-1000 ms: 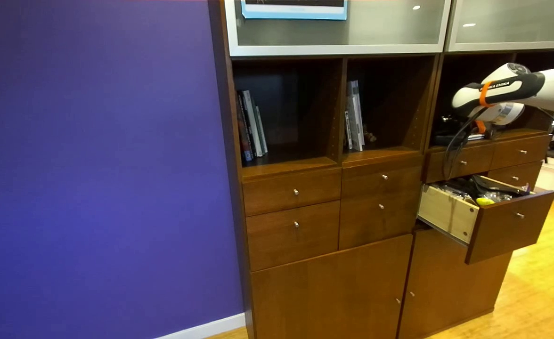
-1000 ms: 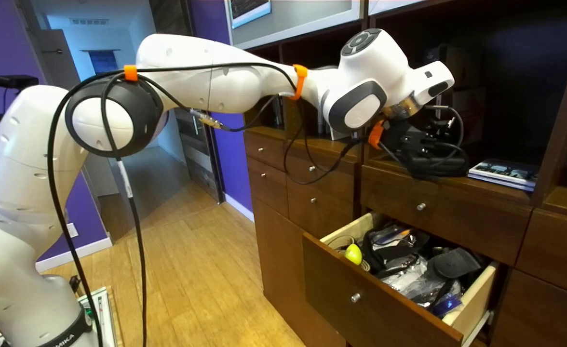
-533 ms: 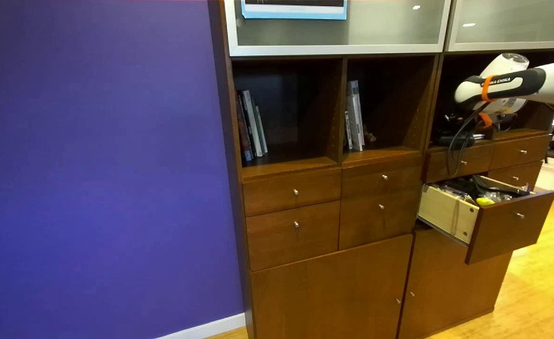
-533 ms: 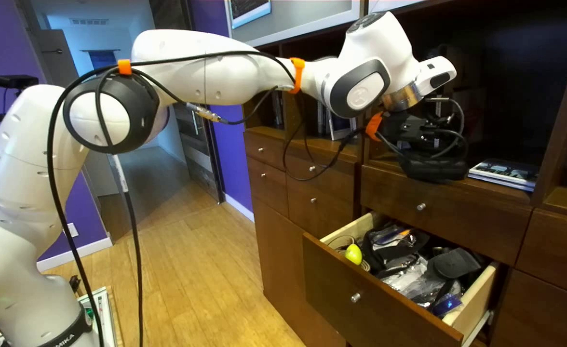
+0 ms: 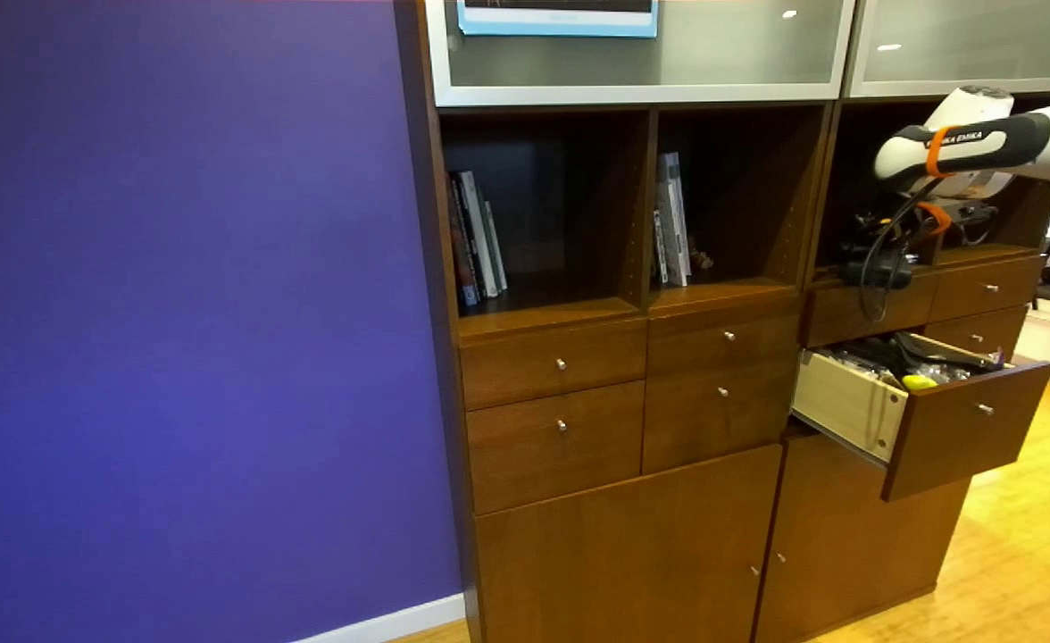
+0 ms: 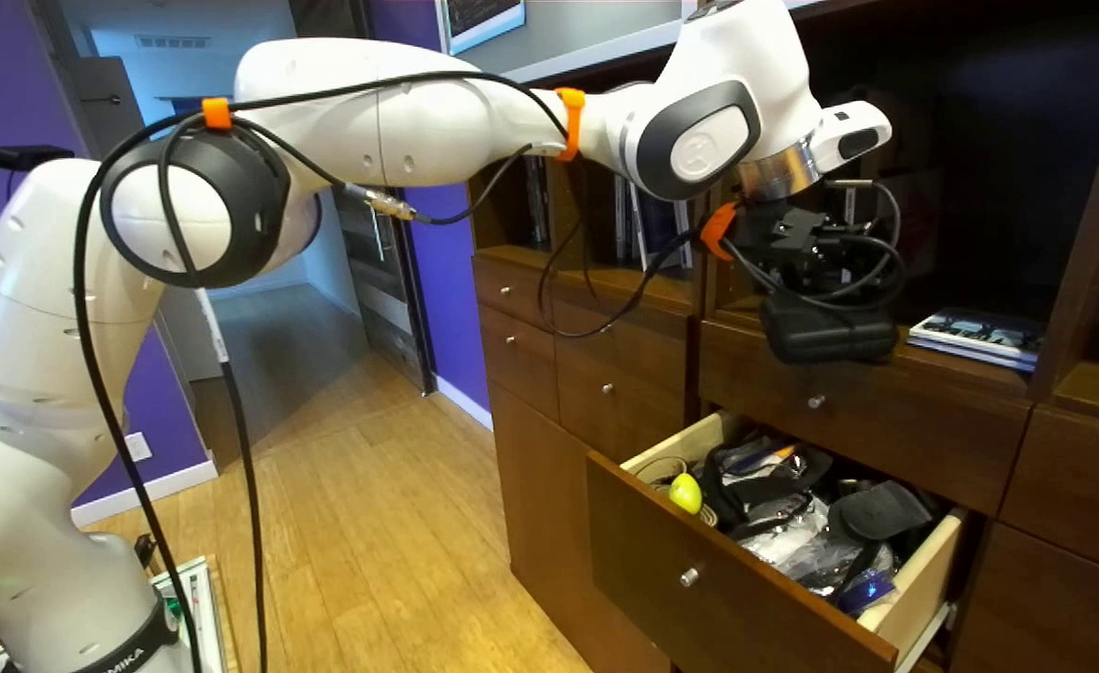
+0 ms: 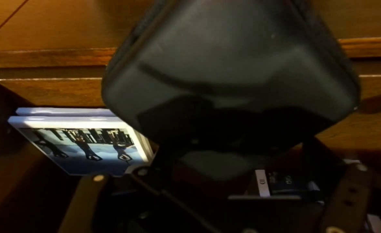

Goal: Put the black case in the open drawer

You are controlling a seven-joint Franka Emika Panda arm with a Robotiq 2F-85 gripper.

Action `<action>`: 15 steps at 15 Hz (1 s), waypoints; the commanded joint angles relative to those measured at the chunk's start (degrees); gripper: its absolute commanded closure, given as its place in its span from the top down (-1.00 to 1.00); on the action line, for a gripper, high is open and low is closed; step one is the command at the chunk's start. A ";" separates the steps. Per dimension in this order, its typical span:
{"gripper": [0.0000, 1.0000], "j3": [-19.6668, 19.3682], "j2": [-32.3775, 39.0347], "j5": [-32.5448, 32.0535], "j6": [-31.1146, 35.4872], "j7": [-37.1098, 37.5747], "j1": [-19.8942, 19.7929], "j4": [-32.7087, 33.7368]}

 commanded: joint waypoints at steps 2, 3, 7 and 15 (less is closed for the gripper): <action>1.00 -1.56 -1.84 -1.23 -5.57 2.22 0.37 -2.18; 1.00 -1.88 -1.91 -1.35 -6.28 2.41 0.45 -2.20; 1.00 -2.84 -1.71 -1.66 -9.17 2.93 0.79 -2.60; 1.00 -3.65 -1.92 -2.92 -11.44 3.96 1.22 -4.24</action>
